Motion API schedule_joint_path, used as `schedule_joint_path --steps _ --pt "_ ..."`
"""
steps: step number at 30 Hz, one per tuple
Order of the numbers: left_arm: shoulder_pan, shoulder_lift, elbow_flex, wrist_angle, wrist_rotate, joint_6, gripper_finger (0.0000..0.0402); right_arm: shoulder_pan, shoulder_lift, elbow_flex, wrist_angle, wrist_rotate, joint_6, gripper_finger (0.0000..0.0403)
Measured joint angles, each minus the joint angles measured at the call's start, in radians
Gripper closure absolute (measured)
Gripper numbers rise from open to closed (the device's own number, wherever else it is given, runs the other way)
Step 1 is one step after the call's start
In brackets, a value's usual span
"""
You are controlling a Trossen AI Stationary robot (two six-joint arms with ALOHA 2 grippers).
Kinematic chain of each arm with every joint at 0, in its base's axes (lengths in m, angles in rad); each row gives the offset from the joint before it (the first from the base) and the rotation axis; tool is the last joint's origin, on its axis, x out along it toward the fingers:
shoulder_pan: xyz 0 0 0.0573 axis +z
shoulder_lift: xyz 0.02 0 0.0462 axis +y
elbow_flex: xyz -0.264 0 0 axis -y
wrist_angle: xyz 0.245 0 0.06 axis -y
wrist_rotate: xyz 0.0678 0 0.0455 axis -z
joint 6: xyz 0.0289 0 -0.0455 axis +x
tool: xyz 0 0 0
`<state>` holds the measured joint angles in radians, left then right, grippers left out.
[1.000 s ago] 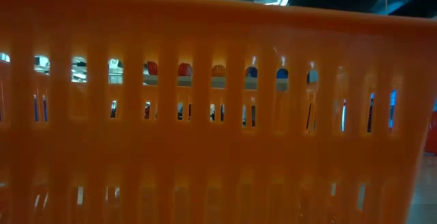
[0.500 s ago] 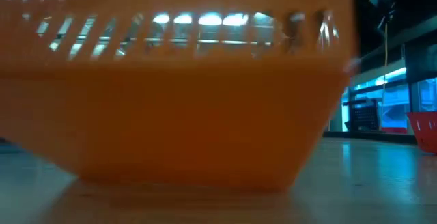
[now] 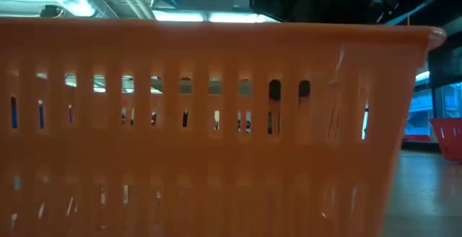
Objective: Stack baskets on shelf by color
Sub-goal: Stack the orange basket into the orange basket on the shelf
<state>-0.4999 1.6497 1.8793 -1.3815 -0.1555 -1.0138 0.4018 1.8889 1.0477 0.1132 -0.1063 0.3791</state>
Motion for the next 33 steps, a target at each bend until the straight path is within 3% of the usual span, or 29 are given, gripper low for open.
schedule_joint_path --steps 11,14,18,22,26,33 --pt "0.000 0.000 0.000 0.005 0.000 0.003 0.0353 0.000 0.055 0.000 -0.004 -0.001 0.062 0.0280" --pt "0.000 0.000 0.000 0.006 0.000 0.003 0.0353 -0.003 0.053 0.000 0.003 -0.002 0.067 0.0311" --pt "0.000 0.000 0.000 0.006 0.000 0.003 0.0353 -0.006 0.048 0.018 -0.002 -0.015 0.117 0.0389" --pt "-0.001 0.000 0.000 0.006 0.000 0.003 0.0353 -0.023 0.046 0.089 -0.043 -0.025 0.198 0.0398" --pt "-0.004 0.000 0.000 0.006 0.000 0.003 0.0353 -0.054 0.021 0.214 -0.216 0.012 0.224 0.0400" --pt "-0.032 -0.031 0.001 0.005 -0.054 0.092 0.0353 -0.125 -0.025 0.490 -0.708 0.166 0.161 0.0401"
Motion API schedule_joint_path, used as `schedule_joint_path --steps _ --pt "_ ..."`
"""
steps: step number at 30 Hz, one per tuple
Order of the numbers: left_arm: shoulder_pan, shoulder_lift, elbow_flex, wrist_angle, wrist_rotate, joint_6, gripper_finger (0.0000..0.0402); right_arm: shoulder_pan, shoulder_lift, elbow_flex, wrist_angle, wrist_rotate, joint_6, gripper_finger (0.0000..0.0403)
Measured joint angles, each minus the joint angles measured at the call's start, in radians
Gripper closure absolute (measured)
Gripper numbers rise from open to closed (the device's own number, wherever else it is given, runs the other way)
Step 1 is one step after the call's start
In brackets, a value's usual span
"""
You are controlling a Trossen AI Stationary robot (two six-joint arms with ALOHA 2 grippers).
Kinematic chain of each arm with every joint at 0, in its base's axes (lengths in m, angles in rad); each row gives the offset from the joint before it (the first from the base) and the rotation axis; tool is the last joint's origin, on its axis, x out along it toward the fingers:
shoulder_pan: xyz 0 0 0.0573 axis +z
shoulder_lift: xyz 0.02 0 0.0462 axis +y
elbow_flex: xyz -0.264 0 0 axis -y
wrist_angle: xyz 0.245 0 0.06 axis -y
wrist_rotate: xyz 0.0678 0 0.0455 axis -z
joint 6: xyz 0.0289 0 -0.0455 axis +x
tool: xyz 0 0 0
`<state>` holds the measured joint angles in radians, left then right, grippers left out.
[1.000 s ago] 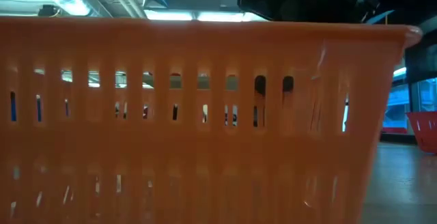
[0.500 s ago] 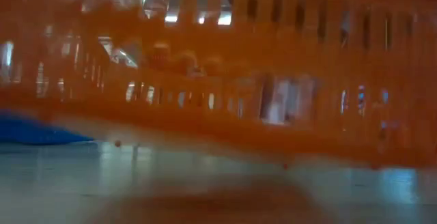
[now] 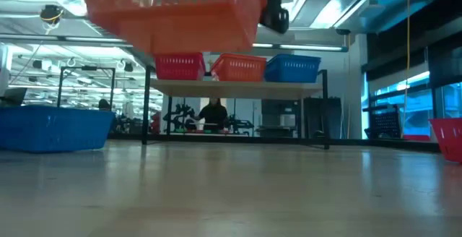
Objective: Stack baskets on shelf by color
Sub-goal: Stack the orange basket into the orange basket on the shelf
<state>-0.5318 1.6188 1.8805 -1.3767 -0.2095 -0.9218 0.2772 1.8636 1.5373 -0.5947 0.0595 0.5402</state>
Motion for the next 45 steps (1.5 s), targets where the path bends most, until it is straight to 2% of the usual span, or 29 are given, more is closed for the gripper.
schedule_joint_path --steps 6,13,18,24,29,34,39,45 --pt "-0.015 -0.073 0.000 -0.007 -0.106 0.058 0.0353 -0.059 -0.012 0.163 -0.280 0.130 0.037 0.0402" --pt "-0.024 -0.173 0.001 -0.005 -0.131 0.148 0.0353 -0.190 -0.012 0.372 -0.412 0.220 0.083 0.0402" --pt "-0.023 -0.227 0.001 -0.003 -0.144 0.234 0.0353 -0.299 -0.014 0.535 -0.481 0.217 0.084 0.0403" --pt "-0.023 -0.254 0.001 -0.002 -0.166 0.327 0.0353 -0.487 -0.015 0.654 -0.658 0.173 0.137 0.0403" --pt "-0.023 -0.254 0.001 -0.003 -0.208 0.389 0.0353 -0.649 -0.007 0.650 -0.651 0.047 0.073 0.0403" --pt "-0.008 -0.254 0.001 -0.003 -0.255 0.394 0.0353 -0.771 0.007 0.649 -0.627 0.011 0.059 0.0403" --pt "0.037 -0.254 0.001 -0.003 -0.265 0.394 0.0353 -0.823 0.035 0.649 -0.633 -0.036 0.066 0.0403" --pt "0.086 -0.254 0.001 -0.003 -0.280 0.393 0.0353 -0.825 0.105 0.648 -0.631 -0.076 0.060 0.0403"
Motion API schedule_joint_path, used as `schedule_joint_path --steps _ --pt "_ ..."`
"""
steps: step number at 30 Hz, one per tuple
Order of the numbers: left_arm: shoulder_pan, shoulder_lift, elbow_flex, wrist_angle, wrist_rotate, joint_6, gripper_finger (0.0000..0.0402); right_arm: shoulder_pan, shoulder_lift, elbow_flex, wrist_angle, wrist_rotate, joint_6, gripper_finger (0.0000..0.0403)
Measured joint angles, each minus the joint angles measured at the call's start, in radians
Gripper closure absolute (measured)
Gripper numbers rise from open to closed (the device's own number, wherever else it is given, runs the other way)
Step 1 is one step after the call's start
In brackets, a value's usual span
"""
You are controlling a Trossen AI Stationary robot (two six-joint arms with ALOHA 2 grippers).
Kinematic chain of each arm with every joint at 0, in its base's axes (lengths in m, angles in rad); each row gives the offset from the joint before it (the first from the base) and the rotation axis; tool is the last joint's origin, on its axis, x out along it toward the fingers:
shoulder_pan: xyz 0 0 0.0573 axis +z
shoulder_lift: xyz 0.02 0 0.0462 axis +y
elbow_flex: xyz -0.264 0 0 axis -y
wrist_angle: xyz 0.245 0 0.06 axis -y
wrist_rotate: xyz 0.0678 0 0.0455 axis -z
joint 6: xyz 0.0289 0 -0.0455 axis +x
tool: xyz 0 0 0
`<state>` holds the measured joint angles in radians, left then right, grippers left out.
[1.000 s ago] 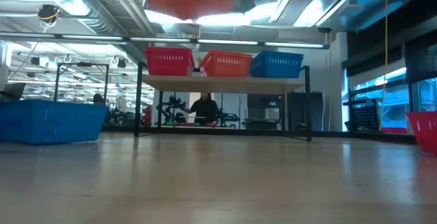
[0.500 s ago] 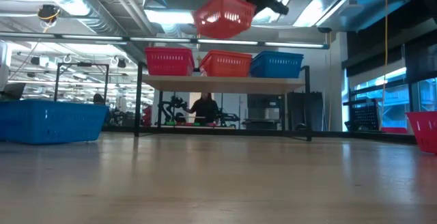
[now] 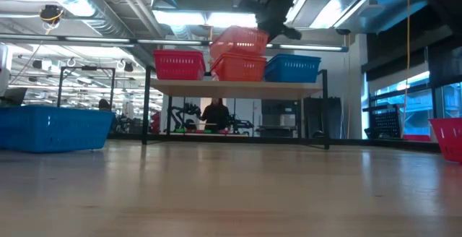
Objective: Stack baskets on shelf by color
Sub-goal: Stack the orange basket into the orange basket on the shelf
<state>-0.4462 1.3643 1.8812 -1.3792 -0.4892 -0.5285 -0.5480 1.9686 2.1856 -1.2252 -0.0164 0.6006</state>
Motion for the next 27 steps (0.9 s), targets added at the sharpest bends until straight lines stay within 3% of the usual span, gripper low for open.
schedule_joint_path --steps 27 --pt "0.043 0.000 0.000 0.000 0.004 0.009 0.0353 -0.004 0.036 0.000 -0.033 -0.084 0.071 0.0373"
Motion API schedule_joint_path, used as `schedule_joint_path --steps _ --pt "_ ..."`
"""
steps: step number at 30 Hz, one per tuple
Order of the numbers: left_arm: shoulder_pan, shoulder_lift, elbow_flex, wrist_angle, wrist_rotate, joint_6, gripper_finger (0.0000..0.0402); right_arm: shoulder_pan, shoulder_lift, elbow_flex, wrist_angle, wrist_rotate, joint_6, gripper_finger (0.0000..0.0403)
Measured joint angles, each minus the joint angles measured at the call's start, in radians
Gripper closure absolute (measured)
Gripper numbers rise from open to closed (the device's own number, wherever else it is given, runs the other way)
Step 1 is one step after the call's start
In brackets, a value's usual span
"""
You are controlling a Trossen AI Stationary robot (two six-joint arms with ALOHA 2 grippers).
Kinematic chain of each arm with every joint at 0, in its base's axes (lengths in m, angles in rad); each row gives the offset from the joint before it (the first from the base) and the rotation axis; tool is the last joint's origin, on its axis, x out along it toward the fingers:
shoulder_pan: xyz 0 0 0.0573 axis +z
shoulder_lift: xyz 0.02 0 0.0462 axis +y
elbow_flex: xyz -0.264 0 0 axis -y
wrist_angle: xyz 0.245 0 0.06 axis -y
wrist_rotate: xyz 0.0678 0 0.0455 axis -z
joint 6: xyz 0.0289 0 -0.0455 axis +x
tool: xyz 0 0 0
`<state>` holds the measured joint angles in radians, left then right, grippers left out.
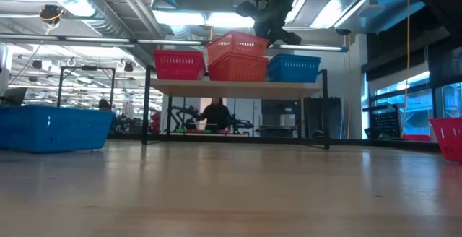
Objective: Stack baskets on shelf by color
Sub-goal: Stack the orange basket into the orange basket on the shelf
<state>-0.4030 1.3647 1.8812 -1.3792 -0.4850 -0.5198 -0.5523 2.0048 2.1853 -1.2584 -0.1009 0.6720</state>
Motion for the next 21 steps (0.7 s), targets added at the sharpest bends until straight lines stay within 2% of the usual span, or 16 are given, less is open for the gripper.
schedule_joint_path --steps 9,17,21 --pt "0.000 0.000 0.000 0.000 0.000 -0.001 0.0353 0.017 0.000 0.024 -0.002 -0.005 0.001 0.0373" --pt "0.000 0.000 0.000 0.000 0.000 -0.001 0.0353 0.026 -0.002 0.022 -0.039 -0.025 -0.052 0.0393" --pt "0.000 0.000 0.000 0.000 0.000 -0.001 0.0353 0.025 -0.002 0.021 -0.053 -0.024 -0.051 0.0383"
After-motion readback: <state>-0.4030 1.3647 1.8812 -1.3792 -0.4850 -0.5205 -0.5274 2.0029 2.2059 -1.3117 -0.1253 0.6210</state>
